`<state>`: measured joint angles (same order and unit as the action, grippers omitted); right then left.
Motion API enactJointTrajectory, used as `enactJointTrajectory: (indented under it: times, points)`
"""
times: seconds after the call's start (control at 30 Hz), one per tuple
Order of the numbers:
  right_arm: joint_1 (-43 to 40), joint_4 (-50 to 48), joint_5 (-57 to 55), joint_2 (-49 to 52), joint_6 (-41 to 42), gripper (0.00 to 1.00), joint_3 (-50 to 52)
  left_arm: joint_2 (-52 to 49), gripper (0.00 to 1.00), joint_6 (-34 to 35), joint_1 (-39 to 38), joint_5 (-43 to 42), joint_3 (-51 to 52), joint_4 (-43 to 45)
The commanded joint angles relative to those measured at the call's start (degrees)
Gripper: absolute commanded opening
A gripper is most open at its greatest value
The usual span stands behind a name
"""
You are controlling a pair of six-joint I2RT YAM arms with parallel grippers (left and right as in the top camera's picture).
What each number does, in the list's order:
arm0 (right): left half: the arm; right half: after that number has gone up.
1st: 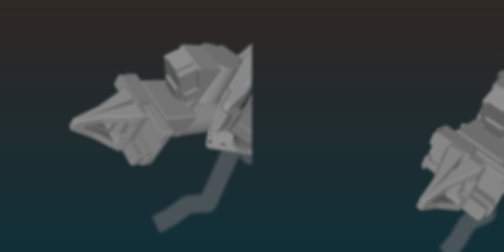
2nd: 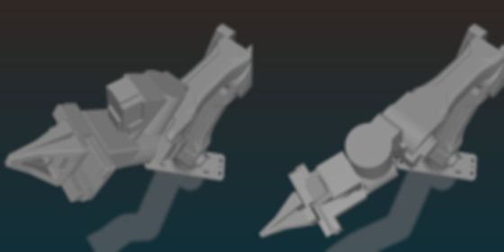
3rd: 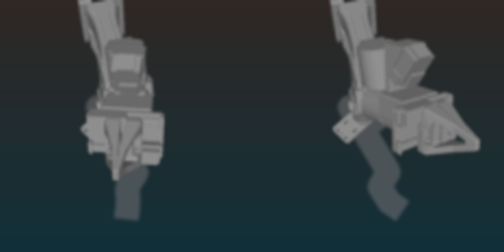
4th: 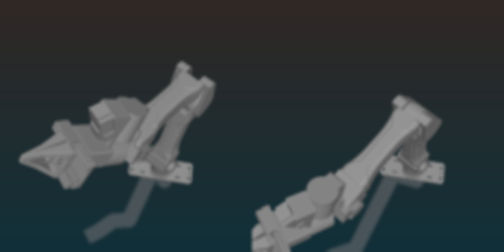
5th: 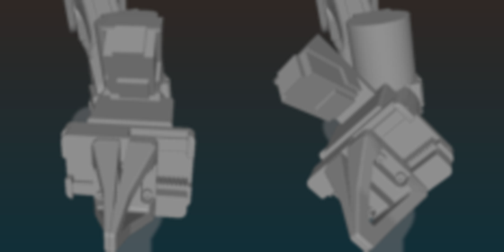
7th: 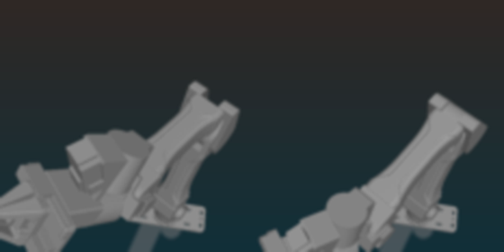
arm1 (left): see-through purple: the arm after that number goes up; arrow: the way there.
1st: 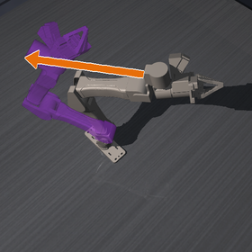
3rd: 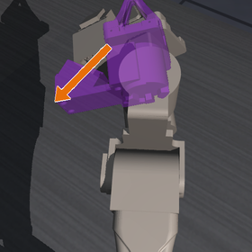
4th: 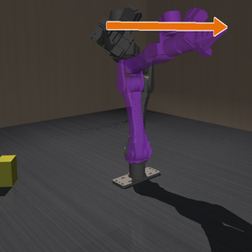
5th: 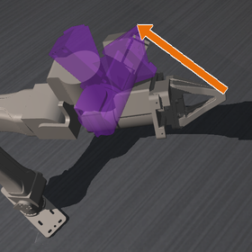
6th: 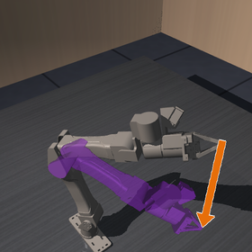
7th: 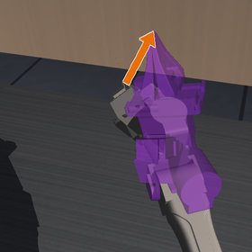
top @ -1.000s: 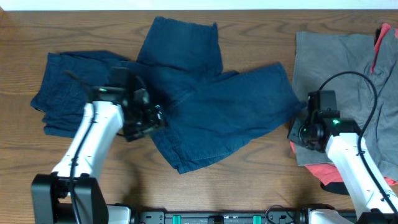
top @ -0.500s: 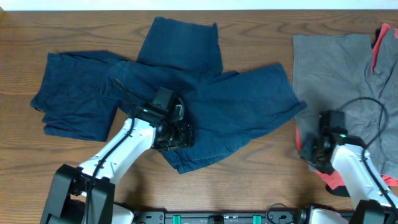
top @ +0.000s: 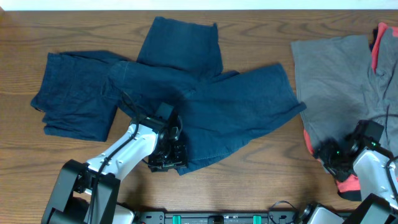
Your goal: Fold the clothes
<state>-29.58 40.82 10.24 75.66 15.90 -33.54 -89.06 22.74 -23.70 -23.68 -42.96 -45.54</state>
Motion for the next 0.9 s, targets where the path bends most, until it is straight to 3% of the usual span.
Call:
enactJointTrajectory:
  times: [0.0,0.07,0.17,0.33,0.43,0.5,0.57,0.67,0.73,0.87]
  points:
    - [0.7,-1.1,19.8,-1.2,-10.8,0.79,-3.5,-0.6,0.66,0.5,-0.1,-0.8,0.5,-0.9]
    - [0.9,-2.8,21.2,-1.3,-10.8,0.8,-3.9,-0.6,0.67,0.5,-0.1,-2.3,0.5,-0.5]
    - [1.4,-7.7,21.3,-1.2,-10.1,0.77,-3.9,-0.6,0.77,0.6,-0.1,-7.1,0.5,1.4]
    - [3.7,-14.6,21.3,-0.9,-8.8,0.8,-3.9,-0.6,0.8,1.8,-0.1,-10.2,0.5,3.4]
    - [5.4,-13.7,18.8,-0.9,-7.2,0.75,-3.9,-0.6,0.8,2.0,-0.1,-10.2,0.5,3.4]
    - [5.7,-10.2,8.9,-0.7,-0.7,0.75,-3.8,-0.6,0.81,2.7,-0.1,-10.2,0.5,3.4]
    - [5.7,-9.0,7.0,-0.7,0.7,0.76,-3.8,-0.6,0.8,3.1,-0.1,-10.2,0.5,3.4]
    - [5.7,-10.0,23.4,-0.8,-12.7,0.75,-3.8,-0.6,0.8,3.1,-0.1,-10.2,0.5,3.4]
    - [5.7,-9.7,34.9,-0.8,-19.2,0.68,-3.9,-0.6,0.8,3.1,-0.1,-10.2,0.5,3.6]
    - [5.7,-11.3,47.3,-0.8,-22.6,0.64,-3.9,-0.6,0.8,3.1,-0.1,-10.2,0.5,3.6]
